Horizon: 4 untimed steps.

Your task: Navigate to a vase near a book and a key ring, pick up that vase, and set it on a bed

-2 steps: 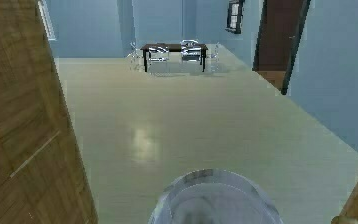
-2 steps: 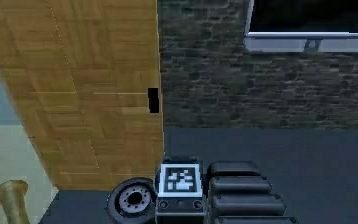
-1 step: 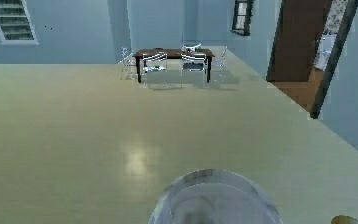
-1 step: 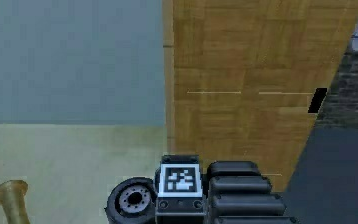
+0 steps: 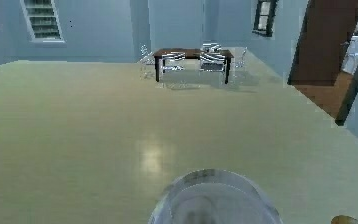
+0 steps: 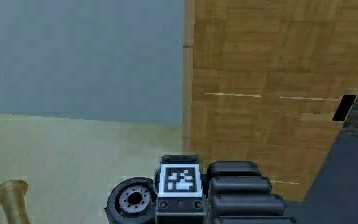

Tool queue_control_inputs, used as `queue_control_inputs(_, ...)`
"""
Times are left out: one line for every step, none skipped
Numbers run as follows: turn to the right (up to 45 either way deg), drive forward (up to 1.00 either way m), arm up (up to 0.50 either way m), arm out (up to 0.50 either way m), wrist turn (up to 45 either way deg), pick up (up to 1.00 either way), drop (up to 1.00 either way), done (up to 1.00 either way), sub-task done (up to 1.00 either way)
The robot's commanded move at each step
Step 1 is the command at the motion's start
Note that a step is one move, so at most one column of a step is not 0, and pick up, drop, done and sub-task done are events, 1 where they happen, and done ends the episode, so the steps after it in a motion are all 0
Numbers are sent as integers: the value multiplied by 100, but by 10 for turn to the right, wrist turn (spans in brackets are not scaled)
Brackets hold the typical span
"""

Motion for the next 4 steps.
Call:
queue_control_inputs(0, 20, 0, 0, 0, 0, 0, 0, 0)
queue_control_inputs(-360, 0, 0, 0, 0, 0, 0, 0, 0)
queue_control_inputs(0, 50, 0, 0, 0, 0, 0, 0, 0)
queue_control_inputs(-420, 0, 0, 0, 0, 0, 0, 0, 0)
